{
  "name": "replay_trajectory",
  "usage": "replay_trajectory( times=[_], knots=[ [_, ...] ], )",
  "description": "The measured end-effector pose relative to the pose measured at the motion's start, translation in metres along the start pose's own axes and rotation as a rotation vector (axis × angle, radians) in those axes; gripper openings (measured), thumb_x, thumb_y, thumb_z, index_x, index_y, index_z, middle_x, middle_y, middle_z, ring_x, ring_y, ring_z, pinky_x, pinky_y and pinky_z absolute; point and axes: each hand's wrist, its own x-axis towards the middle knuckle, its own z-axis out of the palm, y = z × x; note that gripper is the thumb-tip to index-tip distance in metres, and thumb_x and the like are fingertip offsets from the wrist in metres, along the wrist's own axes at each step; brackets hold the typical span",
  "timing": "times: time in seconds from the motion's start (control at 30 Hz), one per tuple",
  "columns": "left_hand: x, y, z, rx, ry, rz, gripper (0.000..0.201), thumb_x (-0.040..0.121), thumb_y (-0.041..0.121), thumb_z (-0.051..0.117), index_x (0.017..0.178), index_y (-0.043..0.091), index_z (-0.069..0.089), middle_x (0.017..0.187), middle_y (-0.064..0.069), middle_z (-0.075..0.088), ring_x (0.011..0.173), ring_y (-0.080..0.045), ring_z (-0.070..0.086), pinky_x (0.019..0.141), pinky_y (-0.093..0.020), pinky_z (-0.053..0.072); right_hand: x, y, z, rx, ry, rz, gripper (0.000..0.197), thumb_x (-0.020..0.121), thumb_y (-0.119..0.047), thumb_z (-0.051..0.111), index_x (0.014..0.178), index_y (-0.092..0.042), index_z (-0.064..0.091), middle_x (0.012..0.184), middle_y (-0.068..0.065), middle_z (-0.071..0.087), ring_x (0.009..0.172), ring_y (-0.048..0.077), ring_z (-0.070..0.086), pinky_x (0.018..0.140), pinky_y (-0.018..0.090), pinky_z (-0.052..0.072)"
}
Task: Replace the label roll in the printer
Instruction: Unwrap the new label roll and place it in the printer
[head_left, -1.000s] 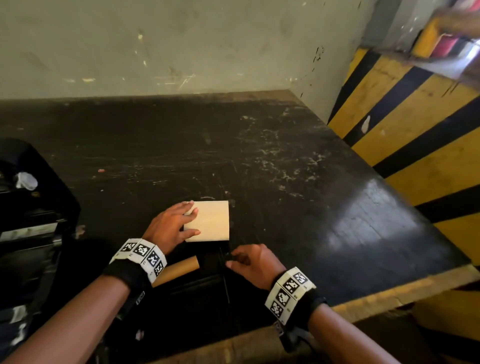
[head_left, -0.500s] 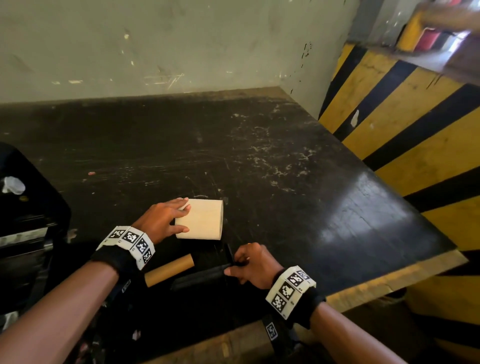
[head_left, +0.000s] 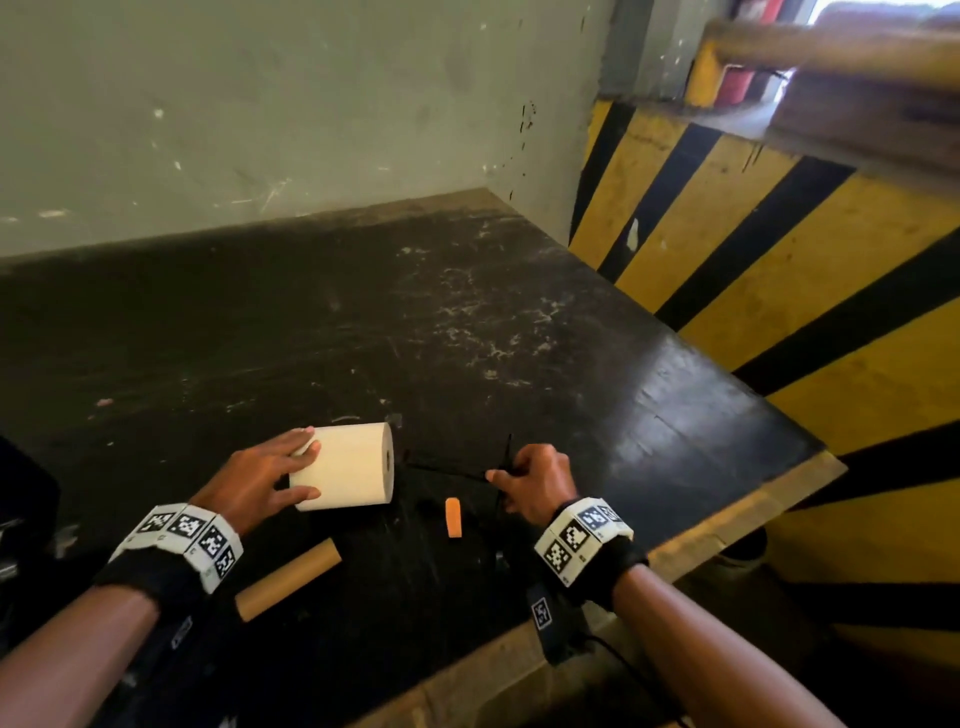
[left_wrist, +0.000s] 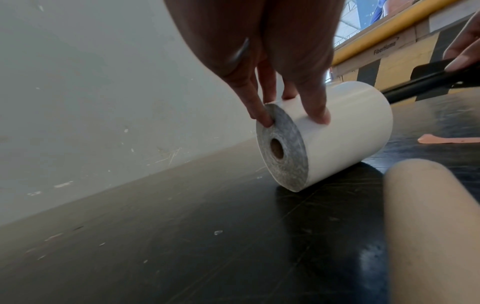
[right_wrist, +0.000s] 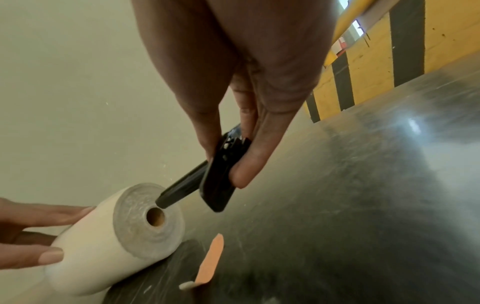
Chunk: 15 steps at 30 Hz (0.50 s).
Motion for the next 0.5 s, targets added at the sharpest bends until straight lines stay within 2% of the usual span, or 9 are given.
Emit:
replay_trajectory(
  times=[0.07,0.23,0.4,0.5],
  knots=[
    [0.001,0.001,0.0,0.005,0.008,-0.001,0.061,0.071,0.019,0.077,0.125,0.006,0.051,0.141,-0.012,0.043,0.132,-0.024,0.039,0.109,-0.034,0.028,0.002,-0.002,0.008,-0.013,-0.007,0.017,0.025,0.077,-0.025,0.076,0.067,-0.014,0.056,0.067,0.008,0.067,0.058,0.024,0.069,0.059,0.043,0.061],
    [0.0,0.0,-0.001,0.027,0.014,0.003,0.062,0.071,0.02,0.077,0.125,0.005,0.05,0.141,-0.013,0.043,0.132,-0.025,0.039,0.108,-0.033,0.026,0.002,-0.007,0.025,-0.029,-0.029,-0.012,0.028,0.08,-0.024,0.073,0.063,-0.017,0.052,0.068,0.007,0.065,0.062,0.025,0.068,0.063,0.044,0.061],
    [-0.001,0.0,-0.001,0.011,-0.003,-0.023,0.06,0.074,0.02,0.074,0.127,0.007,0.048,0.144,-0.01,0.041,0.134,-0.023,0.036,0.11,-0.038,0.029,0.004,-0.009,0.022,-0.104,-0.053,-0.065,0.022,0.082,-0.025,0.071,0.07,-0.017,0.054,0.075,0.004,0.063,0.071,0.024,0.067,0.067,0.041,0.06],
    [-0.001,0.001,-0.001,0.021,-0.004,-0.031,0.057,0.075,0.02,0.072,0.126,0.008,0.049,0.144,-0.01,0.041,0.133,-0.025,0.036,0.109,-0.04,0.03,0.006,-0.015,0.017,-0.14,-0.013,-0.165,0.014,0.083,-0.023,0.07,0.081,-0.014,0.059,0.082,0.002,0.063,0.077,0.02,0.064,0.071,0.036,0.058]
  ],
)
